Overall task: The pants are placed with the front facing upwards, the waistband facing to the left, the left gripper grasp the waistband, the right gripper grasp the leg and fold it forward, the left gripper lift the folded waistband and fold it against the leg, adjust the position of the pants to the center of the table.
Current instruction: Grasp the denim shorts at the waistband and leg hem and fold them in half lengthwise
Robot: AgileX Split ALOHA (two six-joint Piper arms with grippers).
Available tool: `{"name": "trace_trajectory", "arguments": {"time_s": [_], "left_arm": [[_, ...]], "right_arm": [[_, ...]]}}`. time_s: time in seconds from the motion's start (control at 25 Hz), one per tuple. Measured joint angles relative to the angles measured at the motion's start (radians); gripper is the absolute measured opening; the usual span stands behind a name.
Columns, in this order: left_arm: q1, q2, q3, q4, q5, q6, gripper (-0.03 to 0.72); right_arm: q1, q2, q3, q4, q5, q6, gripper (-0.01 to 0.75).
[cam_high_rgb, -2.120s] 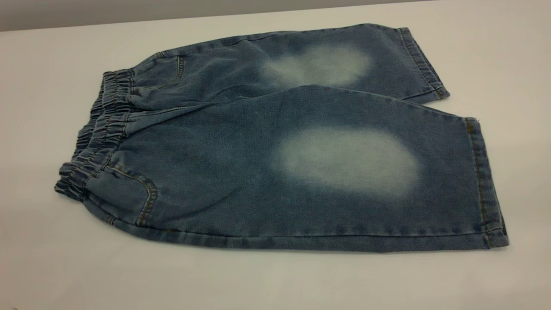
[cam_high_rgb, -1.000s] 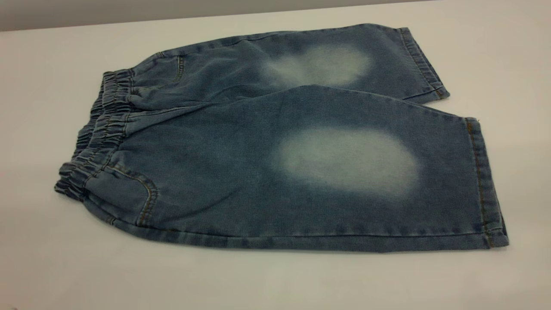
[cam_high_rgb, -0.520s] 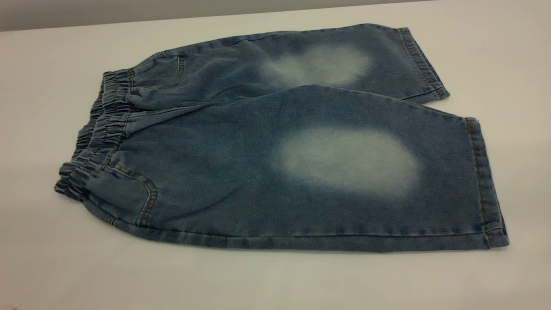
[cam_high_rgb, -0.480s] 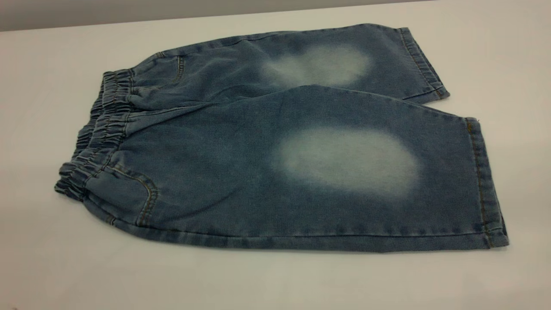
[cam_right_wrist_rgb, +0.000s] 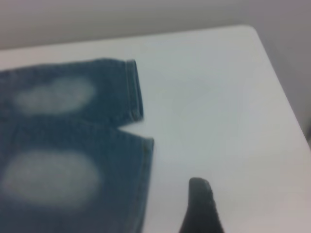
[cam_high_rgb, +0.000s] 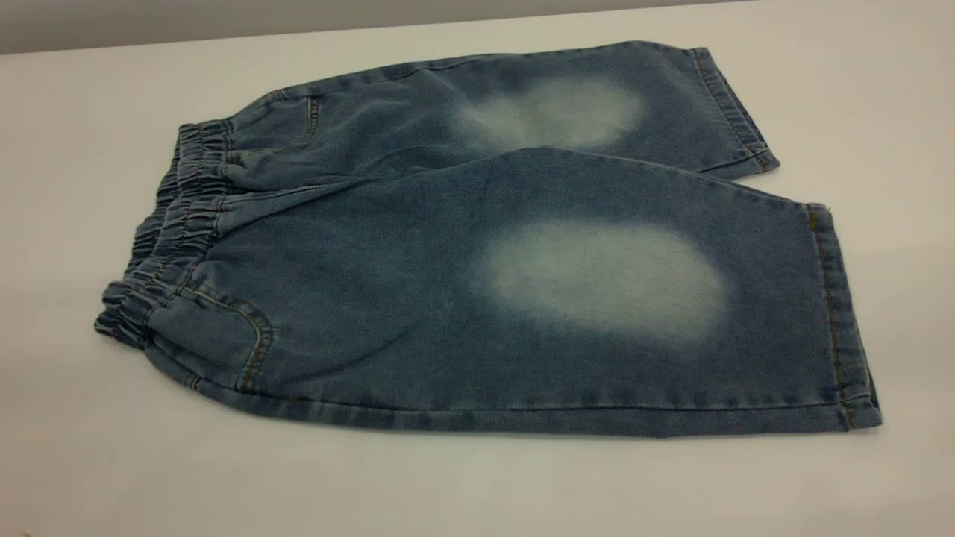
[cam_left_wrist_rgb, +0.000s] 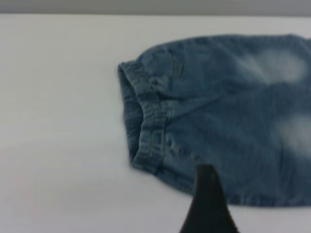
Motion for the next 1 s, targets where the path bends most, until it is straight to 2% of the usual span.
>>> {"name": "trace_trajectory", "arguments": {"time_s": [0.32, 0.4, 0.76, 1.0], "left_arm": [[-0.001, 0.331, -0.148, 0.015, -0.080, 0.000, 0.447], [-0.001, 0.435, -0.174, 0.043, -0.132, -0.007, 0.447], [0.000, 0.860, -0.176, 0.091, -0.253, -0.033, 0.447], [0.003, 1.144, -0.177, 0.081, -0.286, -0.039, 0.447]], "right_arm": [[0.000, 0.226, -0.054, 0.078, -0.117, -0.085, 0.431], [0.000, 0.308, -0.054, 0.119, -0.149, -0.089, 0.431], [0.000, 0.646, -0.054, 0.381, -0.307, -0.202, 0.431], [0.000, 0.762, -0.054, 0.405, -0.367, -0.246, 0.431]]}}
